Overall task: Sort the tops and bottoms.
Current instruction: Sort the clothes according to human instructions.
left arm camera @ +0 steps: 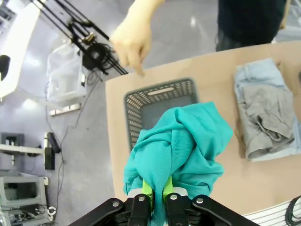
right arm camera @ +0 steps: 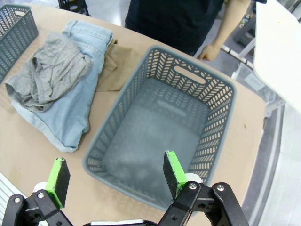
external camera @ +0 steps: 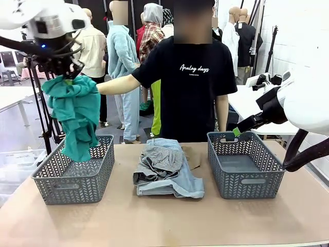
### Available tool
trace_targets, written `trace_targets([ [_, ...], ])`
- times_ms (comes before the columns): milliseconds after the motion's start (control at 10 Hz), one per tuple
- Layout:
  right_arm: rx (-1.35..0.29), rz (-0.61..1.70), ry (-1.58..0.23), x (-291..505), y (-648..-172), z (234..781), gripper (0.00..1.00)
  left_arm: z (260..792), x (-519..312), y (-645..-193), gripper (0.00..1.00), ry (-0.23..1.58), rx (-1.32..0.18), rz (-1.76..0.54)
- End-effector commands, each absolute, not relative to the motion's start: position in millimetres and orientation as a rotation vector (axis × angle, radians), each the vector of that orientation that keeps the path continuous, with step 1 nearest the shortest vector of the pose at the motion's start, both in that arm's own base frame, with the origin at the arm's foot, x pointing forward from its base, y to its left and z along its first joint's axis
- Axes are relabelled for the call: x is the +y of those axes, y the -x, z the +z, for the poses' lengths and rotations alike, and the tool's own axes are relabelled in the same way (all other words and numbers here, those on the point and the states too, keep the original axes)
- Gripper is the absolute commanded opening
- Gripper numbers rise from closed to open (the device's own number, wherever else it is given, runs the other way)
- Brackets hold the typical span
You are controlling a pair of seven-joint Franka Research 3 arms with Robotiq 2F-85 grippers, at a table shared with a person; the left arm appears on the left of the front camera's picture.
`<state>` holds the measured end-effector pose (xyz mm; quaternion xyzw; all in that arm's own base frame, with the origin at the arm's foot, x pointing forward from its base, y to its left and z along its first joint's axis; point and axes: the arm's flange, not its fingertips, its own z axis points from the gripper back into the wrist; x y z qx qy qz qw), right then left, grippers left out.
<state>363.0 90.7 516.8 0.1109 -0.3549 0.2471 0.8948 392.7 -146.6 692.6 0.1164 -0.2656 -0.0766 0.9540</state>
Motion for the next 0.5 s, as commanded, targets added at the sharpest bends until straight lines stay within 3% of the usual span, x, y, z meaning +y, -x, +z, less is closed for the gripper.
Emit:
trace_targets([
  [0,-0.739,0.518,-0.243,91,-365,515,1.00,663,-122,-384,0.00,-0.225,-0.592,-0.110],
  [100,-0.739,0.518,-0.243,91,-365,515,1.00,652,-112,-384,0.00,-0.161,-0.538,-0.082],
  [200,-0.739,0.518,-0.243,91,-365,515,1.00,680,-130,-390,0.00,-0.235,-0.555,-0.133],
  [400,-0.739,0.518,-0.243,91,-365,515,1.00,680,-130,-390,0.00,-0.235,-0.555,-0.133],
])
